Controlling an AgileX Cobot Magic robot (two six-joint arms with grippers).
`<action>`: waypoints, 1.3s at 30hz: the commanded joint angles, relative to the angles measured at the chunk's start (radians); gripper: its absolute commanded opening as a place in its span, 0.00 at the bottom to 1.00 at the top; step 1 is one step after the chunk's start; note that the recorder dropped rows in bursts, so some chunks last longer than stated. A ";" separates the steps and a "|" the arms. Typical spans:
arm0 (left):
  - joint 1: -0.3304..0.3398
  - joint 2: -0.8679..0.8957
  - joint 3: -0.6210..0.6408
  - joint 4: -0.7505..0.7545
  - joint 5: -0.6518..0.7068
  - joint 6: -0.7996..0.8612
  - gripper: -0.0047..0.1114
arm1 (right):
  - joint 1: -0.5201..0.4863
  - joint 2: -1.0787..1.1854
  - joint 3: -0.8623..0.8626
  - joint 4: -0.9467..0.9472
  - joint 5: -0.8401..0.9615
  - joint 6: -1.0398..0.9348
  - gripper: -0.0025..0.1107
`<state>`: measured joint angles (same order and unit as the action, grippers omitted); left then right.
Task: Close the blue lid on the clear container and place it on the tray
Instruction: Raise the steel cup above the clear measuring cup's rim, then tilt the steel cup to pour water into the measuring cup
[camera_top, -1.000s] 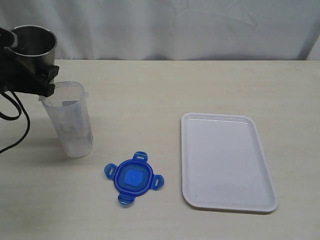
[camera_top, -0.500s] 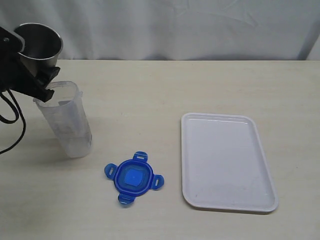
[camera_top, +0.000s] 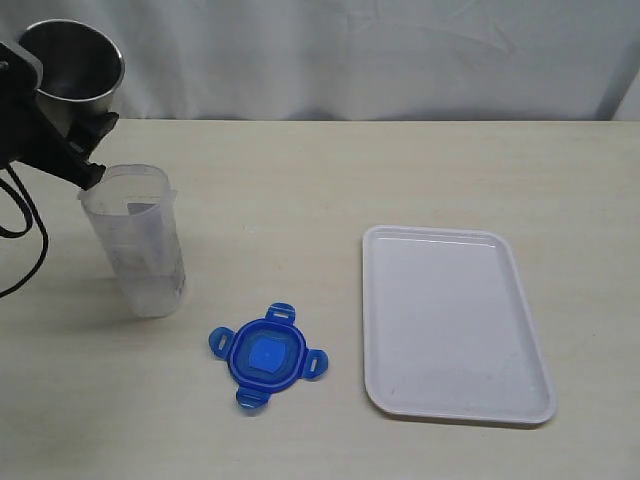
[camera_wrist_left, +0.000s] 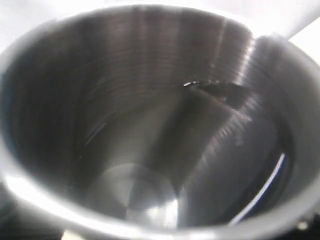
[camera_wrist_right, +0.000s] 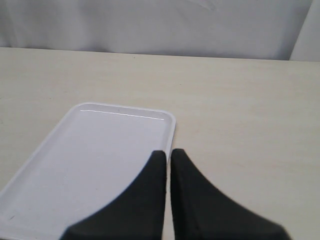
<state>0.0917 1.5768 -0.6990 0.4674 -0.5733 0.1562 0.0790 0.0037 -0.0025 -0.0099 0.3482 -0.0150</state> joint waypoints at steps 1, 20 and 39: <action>0.002 -0.020 -0.011 0.028 -0.069 0.004 0.04 | -0.007 -0.004 0.003 -0.002 -0.003 0.000 0.06; 0.003 -0.020 -0.013 0.081 -0.053 0.143 0.04 | -0.007 -0.004 0.003 -0.002 -0.003 0.000 0.06; 0.003 -0.020 -0.013 0.074 -0.049 0.231 0.04 | -0.007 -0.004 0.003 -0.002 -0.003 0.000 0.06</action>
<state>0.0917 1.5744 -0.6990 0.5645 -0.5659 0.3522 0.0790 0.0037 -0.0025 -0.0099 0.3482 -0.0150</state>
